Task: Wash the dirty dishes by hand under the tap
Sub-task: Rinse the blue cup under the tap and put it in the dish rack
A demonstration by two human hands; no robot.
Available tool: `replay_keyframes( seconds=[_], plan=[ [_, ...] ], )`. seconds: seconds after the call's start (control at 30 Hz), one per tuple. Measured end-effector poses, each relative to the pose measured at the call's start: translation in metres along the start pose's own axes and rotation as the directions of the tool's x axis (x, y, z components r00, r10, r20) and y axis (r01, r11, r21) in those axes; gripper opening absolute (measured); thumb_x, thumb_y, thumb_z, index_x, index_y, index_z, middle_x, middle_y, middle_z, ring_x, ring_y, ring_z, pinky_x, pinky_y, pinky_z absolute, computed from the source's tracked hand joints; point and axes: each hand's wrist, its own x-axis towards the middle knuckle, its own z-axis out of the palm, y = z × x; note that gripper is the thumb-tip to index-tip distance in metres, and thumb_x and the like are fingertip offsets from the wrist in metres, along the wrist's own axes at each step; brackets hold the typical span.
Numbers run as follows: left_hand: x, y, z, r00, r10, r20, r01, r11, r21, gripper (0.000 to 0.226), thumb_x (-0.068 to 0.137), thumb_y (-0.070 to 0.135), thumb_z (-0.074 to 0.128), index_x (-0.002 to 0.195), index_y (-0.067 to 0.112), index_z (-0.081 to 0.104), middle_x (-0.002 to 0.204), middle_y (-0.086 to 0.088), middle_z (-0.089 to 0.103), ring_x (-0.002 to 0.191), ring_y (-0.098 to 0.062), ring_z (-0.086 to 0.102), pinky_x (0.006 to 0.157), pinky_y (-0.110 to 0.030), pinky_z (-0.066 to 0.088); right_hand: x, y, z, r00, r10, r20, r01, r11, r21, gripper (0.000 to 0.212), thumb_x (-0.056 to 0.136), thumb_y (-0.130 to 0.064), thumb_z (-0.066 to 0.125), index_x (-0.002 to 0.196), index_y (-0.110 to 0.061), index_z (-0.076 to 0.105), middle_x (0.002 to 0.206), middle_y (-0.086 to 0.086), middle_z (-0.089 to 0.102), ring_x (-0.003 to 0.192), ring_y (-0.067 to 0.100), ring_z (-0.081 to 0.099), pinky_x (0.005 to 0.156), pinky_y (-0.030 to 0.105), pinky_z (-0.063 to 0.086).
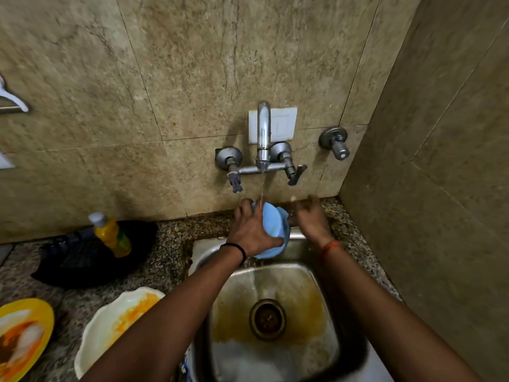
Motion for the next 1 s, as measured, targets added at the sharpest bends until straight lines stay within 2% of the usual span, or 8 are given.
replay_keyframes(
  seconds=[0.1, 0.27, 0.4, 0.47, 0.67, 0.8, 0.87, 1.0],
  plan=[
    [0.002, -0.002, -0.006, 0.999, 0.041, 0.035, -0.044, 0.994, 0.101, 0.110, 0.055, 0.065, 0.074, 0.144, 0.024, 0.024, 0.138, -0.007, 0.024, 0.126, -0.032, 0.028, 0.101, -0.046, 0.038, 0.017, -0.035, -0.009, 0.992, -0.114, -0.050, 0.119, 0.984, 0.132, 0.057, 0.096, -0.037, 0.055, 0.142, -0.006, 0.041, 0.131, 0.016, 0.059, 0.119, 0.028, 0.059, 0.104, 0.046, 0.046],
    [0.004, 0.000, -0.013, 0.998, 0.056, 0.043, -0.062, 0.985, 0.158, 0.109, 0.054, 0.066, 0.073, 0.144, 0.031, 0.022, 0.139, -0.007, 0.024, 0.126, -0.032, 0.028, 0.099, -0.050, 0.039, 0.030, -0.071, -0.014, 0.970, -0.220, -0.108, 0.216, 0.975, -0.049, 0.039, 0.098, -0.031, 0.049, 0.089, 0.000, 0.070, 0.087, 0.019, 0.072, 0.081, 0.029, 0.071, 0.083, 0.046, 0.057],
    [0.001, -0.003, -0.015, 0.999, 0.042, 0.034, -0.045, 0.992, 0.114, 0.109, 0.054, 0.065, 0.074, 0.145, 0.033, 0.023, 0.137, -0.007, 0.026, 0.127, -0.031, 0.030, 0.100, -0.048, 0.039, 0.033, -0.069, -0.011, 0.968, -0.190, -0.165, 0.170, 0.977, -0.128, 0.041, 0.099, -0.030, 0.047, 0.087, 0.002, 0.070, 0.092, 0.022, 0.072, 0.086, 0.033, 0.069, 0.077, 0.032, 0.054],
    [-0.002, -0.004, -0.016, 0.999, 0.036, 0.035, -0.040, 0.993, 0.113, 0.109, 0.054, 0.065, 0.074, 0.145, 0.033, 0.024, 0.137, -0.007, 0.026, 0.127, -0.030, 0.029, 0.101, -0.047, 0.038, 0.034, -0.066, -0.012, 0.980, -0.101, -0.171, 0.108, 0.994, 0.031, 0.042, 0.099, -0.030, 0.049, 0.092, 0.006, 0.068, 0.100, 0.026, 0.070, 0.091, 0.037, 0.068, 0.083, 0.040, 0.056],
    [-0.010, -0.007, -0.012, 0.999, 0.011, 0.033, -0.015, 0.993, 0.117, 0.109, 0.053, 0.066, 0.074, 0.144, 0.028, 0.027, 0.133, -0.007, 0.030, 0.126, -0.028, 0.030, 0.102, -0.043, 0.035, 0.012, -0.047, 0.006, 0.986, 0.151, 0.071, -0.166, 0.892, 0.420, 0.019, 0.098, -0.010, 0.046, 0.086, -0.002, 0.058, 0.098, 0.023, 0.065, 0.091, 0.035, 0.068, 0.082, 0.042, 0.057],
    [-0.016, -0.008, -0.005, 0.998, 0.006, 0.058, -0.013, 0.992, 0.126, 0.108, 0.053, 0.066, 0.074, 0.142, 0.024, 0.030, 0.133, -0.009, 0.034, 0.126, -0.030, 0.031, 0.103, -0.044, 0.037, -0.018, -0.034, 0.025, 0.920, 0.116, 0.374, -0.355, 0.650, 0.672, 0.030, 0.094, 0.016, 0.033, 0.119, 0.014, 0.049, 0.104, 0.027, 0.061, 0.093, 0.030, 0.065, 0.080, 0.029, 0.058],
    [-0.020, -0.009, 0.000, 0.997, 0.047, 0.065, -0.054, 0.991, 0.120, 0.110, 0.053, 0.066, 0.072, 0.144, 0.021, 0.030, 0.142, -0.009, 0.035, 0.130, -0.031, 0.032, 0.106, -0.043, 0.036, -0.029, -0.030, 0.031, 0.864, 0.045, 0.502, -0.433, 0.577, 0.693, 0.030, 0.092, 0.019, 0.038, 0.119, 0.019, 0.051, 0.097, 0.026, 0.067, 0.084, 0.028, 0.070, 0.072, 0.025, 0.060],
    [-0.028, -0.007, 0.008, 0.997, 0.046, 0.058, -0.052, 0.992, 0.114, 0.113, 0.053, 0.065, 0.074, 0.146, 0.017, 0.033, 0.150, -0.013, 0.036, 0.135, -0.031, 0.036, 0.111, -0.039, 0.033, -0.039, -0.030, 0.038, 0.804, 0.015, 0.594, -0.451, 0.666, 0.594, 0.016, 0.090, 0.011, 0.052, 0.101, 0.012, 0.063, 0.074, 0.015, 0.075, 0.069, 0.019, 0.075, 0.064, 0.018, 0.059]
  ],
)
